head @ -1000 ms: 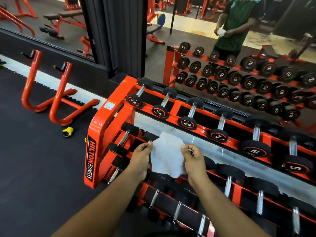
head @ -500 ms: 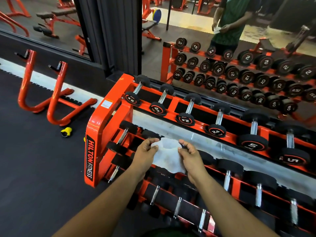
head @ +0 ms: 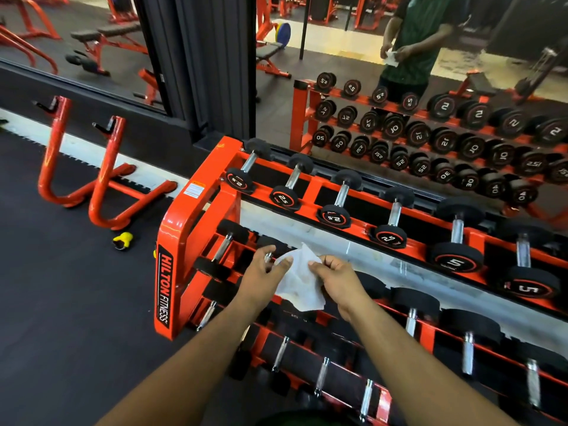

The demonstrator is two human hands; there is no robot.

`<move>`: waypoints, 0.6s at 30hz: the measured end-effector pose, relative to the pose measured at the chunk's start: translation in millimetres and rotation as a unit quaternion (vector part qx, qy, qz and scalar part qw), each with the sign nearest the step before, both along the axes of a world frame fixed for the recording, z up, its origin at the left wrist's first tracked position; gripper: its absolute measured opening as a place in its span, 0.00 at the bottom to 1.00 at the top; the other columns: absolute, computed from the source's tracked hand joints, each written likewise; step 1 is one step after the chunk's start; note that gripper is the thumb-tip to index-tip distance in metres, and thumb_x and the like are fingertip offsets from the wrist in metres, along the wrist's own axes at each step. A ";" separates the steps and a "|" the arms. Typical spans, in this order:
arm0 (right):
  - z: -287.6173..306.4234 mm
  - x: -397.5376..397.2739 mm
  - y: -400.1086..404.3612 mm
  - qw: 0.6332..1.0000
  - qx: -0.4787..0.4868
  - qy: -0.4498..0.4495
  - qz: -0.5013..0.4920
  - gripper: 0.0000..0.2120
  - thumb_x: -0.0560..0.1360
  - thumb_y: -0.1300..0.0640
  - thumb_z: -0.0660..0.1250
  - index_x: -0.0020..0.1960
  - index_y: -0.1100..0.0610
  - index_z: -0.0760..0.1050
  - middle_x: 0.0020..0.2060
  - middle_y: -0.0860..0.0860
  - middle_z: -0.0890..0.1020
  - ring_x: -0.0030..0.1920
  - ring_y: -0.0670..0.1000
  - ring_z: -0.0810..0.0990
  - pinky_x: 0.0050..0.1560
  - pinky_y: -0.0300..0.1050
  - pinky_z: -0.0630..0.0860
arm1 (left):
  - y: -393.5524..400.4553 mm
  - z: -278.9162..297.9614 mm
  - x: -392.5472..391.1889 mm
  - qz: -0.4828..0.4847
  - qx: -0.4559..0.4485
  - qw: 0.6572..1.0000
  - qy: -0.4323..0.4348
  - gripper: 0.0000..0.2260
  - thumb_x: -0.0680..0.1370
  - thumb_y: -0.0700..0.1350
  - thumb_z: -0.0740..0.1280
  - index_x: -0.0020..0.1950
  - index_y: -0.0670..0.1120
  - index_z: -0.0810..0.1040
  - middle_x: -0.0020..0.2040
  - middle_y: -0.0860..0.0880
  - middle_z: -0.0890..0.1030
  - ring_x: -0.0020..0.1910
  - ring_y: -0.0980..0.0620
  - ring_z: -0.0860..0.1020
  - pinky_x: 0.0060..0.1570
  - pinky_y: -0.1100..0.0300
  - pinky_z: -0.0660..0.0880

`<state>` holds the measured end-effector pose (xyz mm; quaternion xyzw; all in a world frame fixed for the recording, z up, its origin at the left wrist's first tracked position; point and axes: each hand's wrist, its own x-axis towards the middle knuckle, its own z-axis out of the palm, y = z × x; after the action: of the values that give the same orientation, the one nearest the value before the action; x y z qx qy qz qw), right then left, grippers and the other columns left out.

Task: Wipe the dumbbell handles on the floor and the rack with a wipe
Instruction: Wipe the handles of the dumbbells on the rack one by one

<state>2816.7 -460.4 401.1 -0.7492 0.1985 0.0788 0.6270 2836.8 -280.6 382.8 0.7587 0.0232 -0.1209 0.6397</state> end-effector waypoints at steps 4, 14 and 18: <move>-2.4 -8.2 7.4 0.999 -0.009 -0.035 0.027 0.08 0.80 0.56 0.64 0.49 0.61 0.79 0.46 0.60 0.83 0.42 0.53 0.80 0.45 0.50 0.77 | -3.5 -2.2 4.6 0.011 0.001 0.999 0.043 0.13 0.77 0.54 0.74 0.42 0.44 0.82 0.41 0.44 0.84 0.41 0.46 0.82 0.50 0.41 0.80; -9.3 -14.0 2.1 0.975 0.157 0.032 -0.152 0.07 0.82 0.56 0.64 0.46 0.56 0.77 0.44 0.56 0.84 0.43 0.54 0.82 0.46 0.49 0.81 | -11.2 -7.9 -3.9 0.132 -0.165 0.965 0.156 0.09 0.82 0.52 0.68 0.55 0.48 0.80 0.54 0.43 0.85 0.55 0.41 0.83 0.60 0.40 0.79; -7.2 -9.4 -8.6 0.975 0.156 0.057 -0.149 0.09 0.81 0.48 0.66 0.54 0.54 0.77 0.51 0.55 0.84 0.52 0.55 0.83 0.56 0.57 0.81 | -6.6 -4.6 -3.2 0.092 -0.155 0.975 0.128 0.14 0.78 0.50 0.72 0.61 0.54 0.75 0.56 0.44 0.83 0.55 0.43 0.83 0.54 0.44 0.82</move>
<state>2807.3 -469.0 393.9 -0.5982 0.3284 0.0575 0.7287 2833.6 -287.3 378.2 0.6236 0.1554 -0.1600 0.7492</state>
